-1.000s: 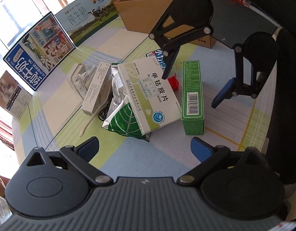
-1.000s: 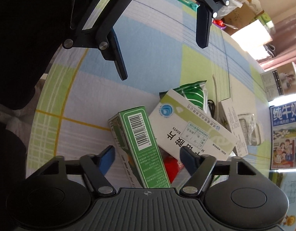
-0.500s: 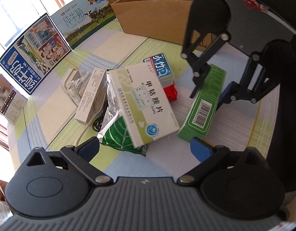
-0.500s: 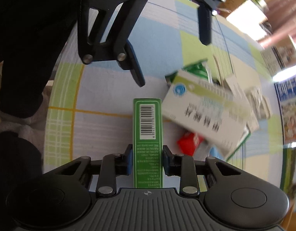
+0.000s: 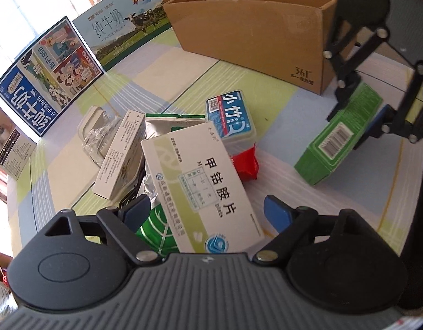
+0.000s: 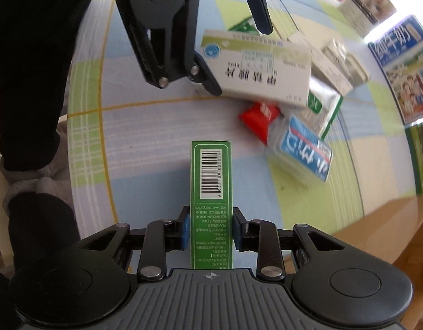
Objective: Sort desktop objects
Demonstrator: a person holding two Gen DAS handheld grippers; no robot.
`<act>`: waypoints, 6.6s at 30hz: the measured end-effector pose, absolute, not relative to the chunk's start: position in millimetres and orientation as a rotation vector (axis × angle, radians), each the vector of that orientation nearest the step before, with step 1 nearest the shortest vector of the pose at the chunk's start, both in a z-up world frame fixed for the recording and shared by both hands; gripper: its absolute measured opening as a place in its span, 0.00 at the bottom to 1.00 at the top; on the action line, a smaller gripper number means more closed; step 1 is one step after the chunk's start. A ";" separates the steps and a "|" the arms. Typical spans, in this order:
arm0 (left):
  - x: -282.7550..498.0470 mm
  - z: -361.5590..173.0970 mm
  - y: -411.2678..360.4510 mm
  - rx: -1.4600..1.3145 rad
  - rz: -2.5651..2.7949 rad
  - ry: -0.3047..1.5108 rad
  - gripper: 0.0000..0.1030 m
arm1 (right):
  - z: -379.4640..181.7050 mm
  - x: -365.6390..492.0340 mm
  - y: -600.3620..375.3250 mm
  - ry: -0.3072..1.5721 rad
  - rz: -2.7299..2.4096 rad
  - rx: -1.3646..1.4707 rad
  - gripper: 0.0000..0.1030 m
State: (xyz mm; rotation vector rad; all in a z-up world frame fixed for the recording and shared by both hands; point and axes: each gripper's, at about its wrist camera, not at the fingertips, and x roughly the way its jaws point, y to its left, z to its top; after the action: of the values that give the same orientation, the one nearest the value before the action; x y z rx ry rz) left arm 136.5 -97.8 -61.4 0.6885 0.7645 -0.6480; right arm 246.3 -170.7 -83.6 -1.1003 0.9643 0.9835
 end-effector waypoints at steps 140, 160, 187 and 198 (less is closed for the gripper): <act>186.1 57.2 -315.7 0.419 -0.811 0.821 0.65 | 126.5 281.4 -432.3 0.978 0.205 -0.126 0.27; 218.1 16.6 -339.8 0.287 -0.818 0.905 0.66 | 82.1 313.2 -461.8 1.039 0.166 -0.046 0.27; 205.1 22.8 -313.8 0.349 -0.795 0.862 0.66 | 80.8 302.1 -437.9 1.035 0.180 -0.115 0.31; 199.8 34.4 -297.8 0.351 -0.775 0.847 0.66 | 89.6 291.9 -434.4 1.012 0.180 -0.121 0.35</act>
State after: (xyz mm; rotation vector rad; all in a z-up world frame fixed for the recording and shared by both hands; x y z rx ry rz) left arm 199.8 -297.8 34.4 0.3508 0.8468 -0.7752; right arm 291.9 -434.4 89.6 -0.1212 1.0118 0.1804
